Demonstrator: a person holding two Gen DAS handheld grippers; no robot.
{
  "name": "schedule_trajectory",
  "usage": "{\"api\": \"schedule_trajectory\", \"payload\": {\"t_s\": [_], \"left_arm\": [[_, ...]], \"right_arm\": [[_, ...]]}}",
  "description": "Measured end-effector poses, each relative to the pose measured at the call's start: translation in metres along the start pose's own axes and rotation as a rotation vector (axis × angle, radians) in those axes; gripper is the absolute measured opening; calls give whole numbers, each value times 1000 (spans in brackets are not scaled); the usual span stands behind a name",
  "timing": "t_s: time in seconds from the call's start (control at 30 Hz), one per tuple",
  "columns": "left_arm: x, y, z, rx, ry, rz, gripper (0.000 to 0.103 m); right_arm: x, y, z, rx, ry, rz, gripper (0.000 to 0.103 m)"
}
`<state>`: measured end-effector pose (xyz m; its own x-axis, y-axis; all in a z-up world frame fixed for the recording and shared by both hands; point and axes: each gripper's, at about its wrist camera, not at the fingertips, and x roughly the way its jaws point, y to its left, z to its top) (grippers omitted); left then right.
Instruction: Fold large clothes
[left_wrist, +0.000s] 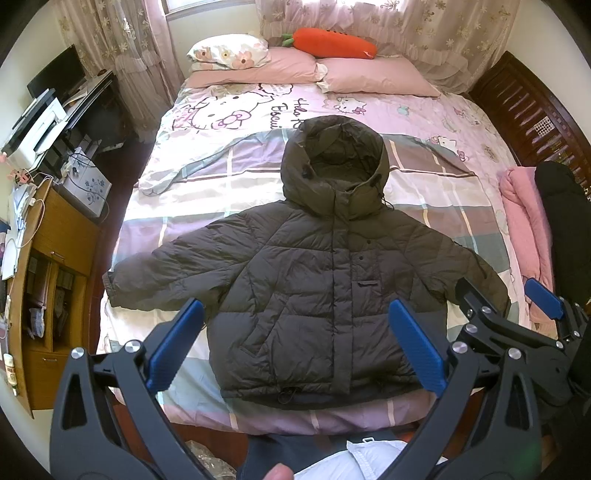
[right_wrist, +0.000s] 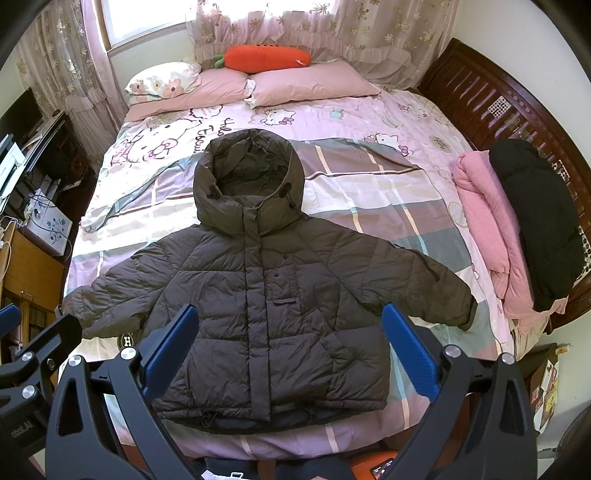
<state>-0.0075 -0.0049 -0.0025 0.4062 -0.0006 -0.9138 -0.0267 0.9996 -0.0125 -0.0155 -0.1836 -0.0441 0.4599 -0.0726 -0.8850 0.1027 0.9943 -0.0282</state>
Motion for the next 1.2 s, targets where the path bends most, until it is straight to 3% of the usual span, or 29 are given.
{"api": "schedule_trajectory", "payload": {"t_s": [1.2], "left_arm": [[0,1,0,-1,5,-1,101]], "right_arm": [[5,1,1,1,3,2,100]]}}
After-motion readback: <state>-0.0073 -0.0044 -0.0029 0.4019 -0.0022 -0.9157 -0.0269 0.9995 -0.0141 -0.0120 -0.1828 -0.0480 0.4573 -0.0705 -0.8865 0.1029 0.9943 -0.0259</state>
